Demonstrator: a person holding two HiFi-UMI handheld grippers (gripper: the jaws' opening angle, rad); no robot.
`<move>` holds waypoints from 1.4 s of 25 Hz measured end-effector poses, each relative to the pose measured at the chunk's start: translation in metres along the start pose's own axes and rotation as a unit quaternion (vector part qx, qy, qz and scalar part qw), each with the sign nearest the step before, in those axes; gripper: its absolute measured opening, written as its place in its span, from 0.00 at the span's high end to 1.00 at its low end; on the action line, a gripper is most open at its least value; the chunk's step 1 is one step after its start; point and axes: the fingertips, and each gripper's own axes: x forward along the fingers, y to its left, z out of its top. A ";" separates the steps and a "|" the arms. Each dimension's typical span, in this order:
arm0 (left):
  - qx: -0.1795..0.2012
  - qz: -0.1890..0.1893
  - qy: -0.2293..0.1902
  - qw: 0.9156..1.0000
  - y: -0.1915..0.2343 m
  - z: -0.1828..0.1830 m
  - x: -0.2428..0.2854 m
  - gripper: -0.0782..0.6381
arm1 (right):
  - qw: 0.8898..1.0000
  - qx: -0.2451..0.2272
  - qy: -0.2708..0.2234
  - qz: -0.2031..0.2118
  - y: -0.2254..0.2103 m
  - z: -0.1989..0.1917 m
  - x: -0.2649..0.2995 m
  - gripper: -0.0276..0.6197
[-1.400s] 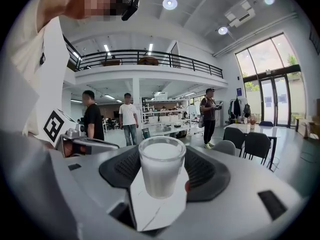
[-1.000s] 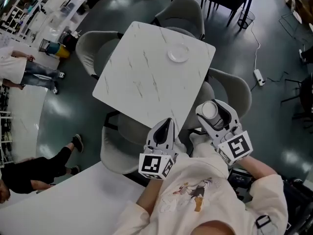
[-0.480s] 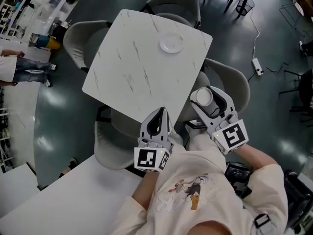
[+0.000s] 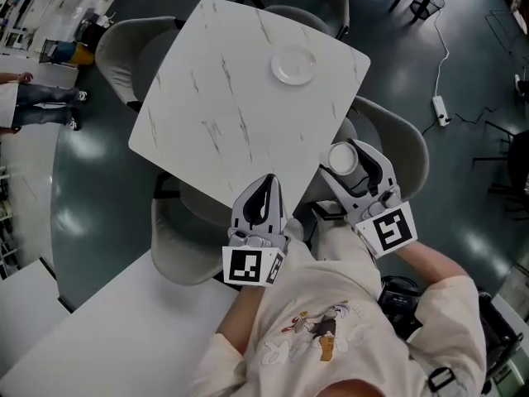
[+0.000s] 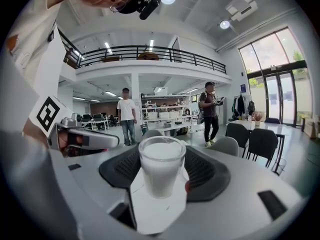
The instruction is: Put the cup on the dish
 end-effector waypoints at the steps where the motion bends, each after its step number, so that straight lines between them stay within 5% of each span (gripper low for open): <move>1: 0.003 0.001 -0.001 1.000 0.004 -0.001 0.005 0.89 | 1.000 -0.001 -0.003 0.001 -0.003 -0.001 0.006 0.54; 35: 0.020 0.042 -0.017 0.999 0.065 -0.077 0.130 0.89 | 0.999 -0.047 0.004 -0.009 -0.096 -0.110 0.124 0.54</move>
